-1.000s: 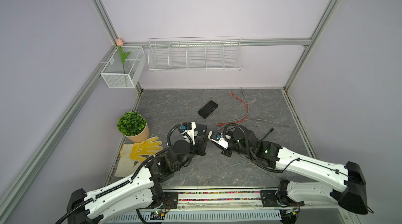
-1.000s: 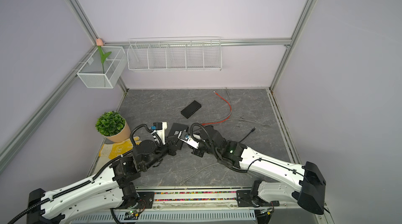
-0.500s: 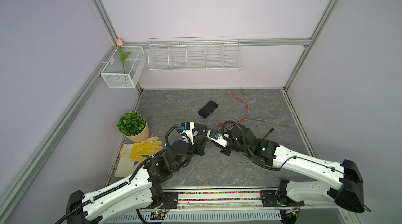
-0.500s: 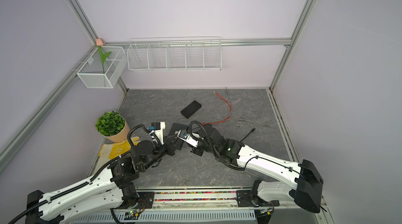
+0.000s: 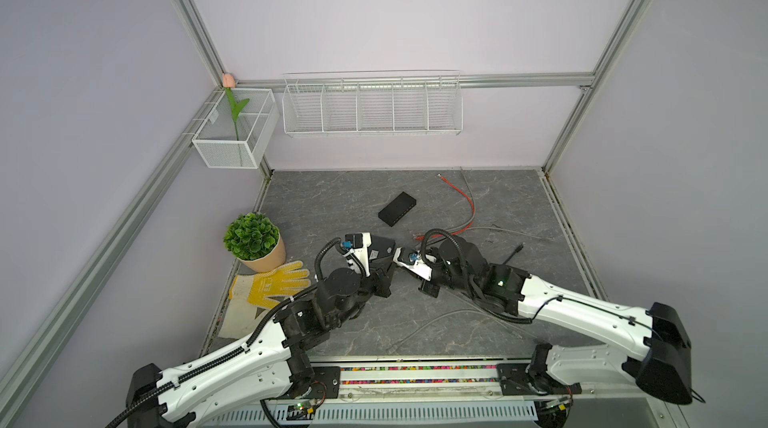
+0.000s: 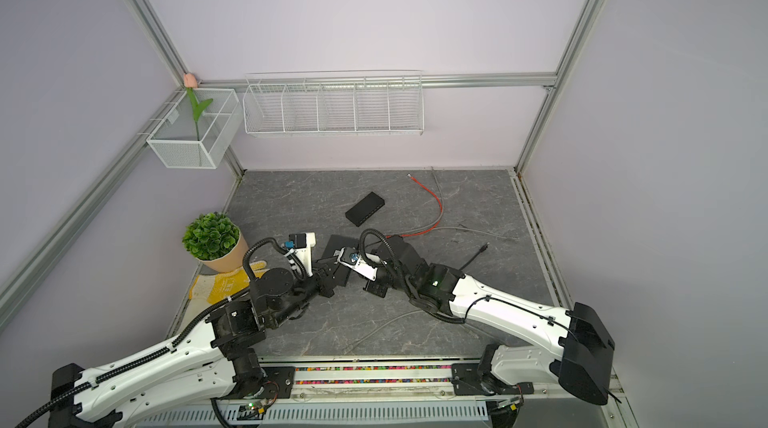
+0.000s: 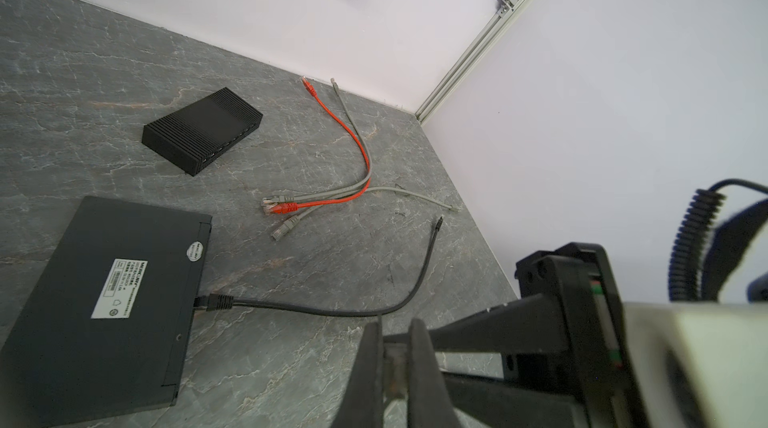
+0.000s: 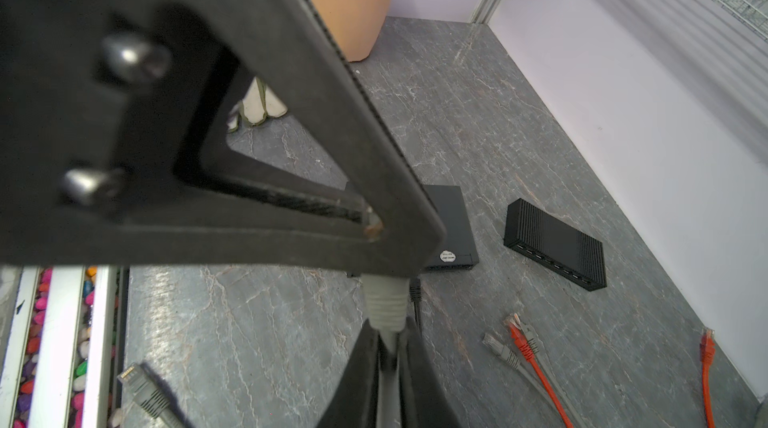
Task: Insert the plug into the switch port
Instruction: 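Carry the grey plug with the right gripper to the switch's port beside the black plug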
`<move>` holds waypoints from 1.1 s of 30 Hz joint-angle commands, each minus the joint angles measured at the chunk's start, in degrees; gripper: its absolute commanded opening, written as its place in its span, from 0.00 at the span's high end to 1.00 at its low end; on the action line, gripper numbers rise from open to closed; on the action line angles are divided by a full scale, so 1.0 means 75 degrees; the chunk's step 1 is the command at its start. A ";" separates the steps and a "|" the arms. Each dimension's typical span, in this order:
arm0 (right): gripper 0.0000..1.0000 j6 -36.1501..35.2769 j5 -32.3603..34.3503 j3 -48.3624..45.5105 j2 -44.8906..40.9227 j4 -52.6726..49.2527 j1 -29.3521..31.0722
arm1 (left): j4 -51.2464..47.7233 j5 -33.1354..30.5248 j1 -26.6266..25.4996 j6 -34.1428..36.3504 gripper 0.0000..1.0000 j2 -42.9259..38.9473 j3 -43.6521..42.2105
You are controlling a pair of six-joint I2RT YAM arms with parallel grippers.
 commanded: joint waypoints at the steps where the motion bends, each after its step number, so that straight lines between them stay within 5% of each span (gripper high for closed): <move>1: 0.93 0.0004 -0.0102 0.0167 0.0032 0.0054 -0.0049 | -0.0005 -0.0104 -0.0056 -0.0123 1.00 -0.0075 0.0188; 4: 0.93 -0.0002 -0.0134 0.0154 -0.0015 0.0052 -0.0047 | 0.0006 -0.0077 -0.0056 -0.0100 1.00 -0.0121 0.0152; 8: 0.93 -0.0025 -0.0024 0.0185 -0.0069 -0.0108 -0.0064 | -0.0274 -0.0333 -0.0056 -0.0003 0.63 -0.0268 0.0151; 10: 0.93 -0.0038 0.0083 0.0317 -0.0041 -0.0459 -0.0118 | -0.0721 -0.0728 -0.0056 0.0113 0.58 -0.0491 0.0241; 14: 0.93 0.0142 0.0287 0.0845 0.0217 -0.1687 -0.0416 | -0.1199 -0.1736 0.0155 0.0377 0.59 -0.0907 0.0073; 19: 0.93 0.0330 -0.0118 0.1434 0.0753 -0.2821 -0.0695 | -0.1278 -0.0788 0.1184 0.0354 0.62 -0.1239 -0.0237; 24: 0.93 0.0416 -0.0220 0.1973 0.1621 -0.3595 -0.0806 | -0.1556 -0.1173 0.1470 0.0568 0.63 -0.1179 -0.0263; 29: 0.88 0.0499 -0.0323 0.2842 0.3072 -0.4730 -0.0868 | -0.0759 0.0894 0.3624 0.0160 0.65 -0.0461 -0.0909; 33: 0.87 0.0455 -0.0359 0.3553 0.4290 -0.5419 -0.0889 | -0.0064 0.1614 0.4554 0.0202 0.66 0.0726 -0.1178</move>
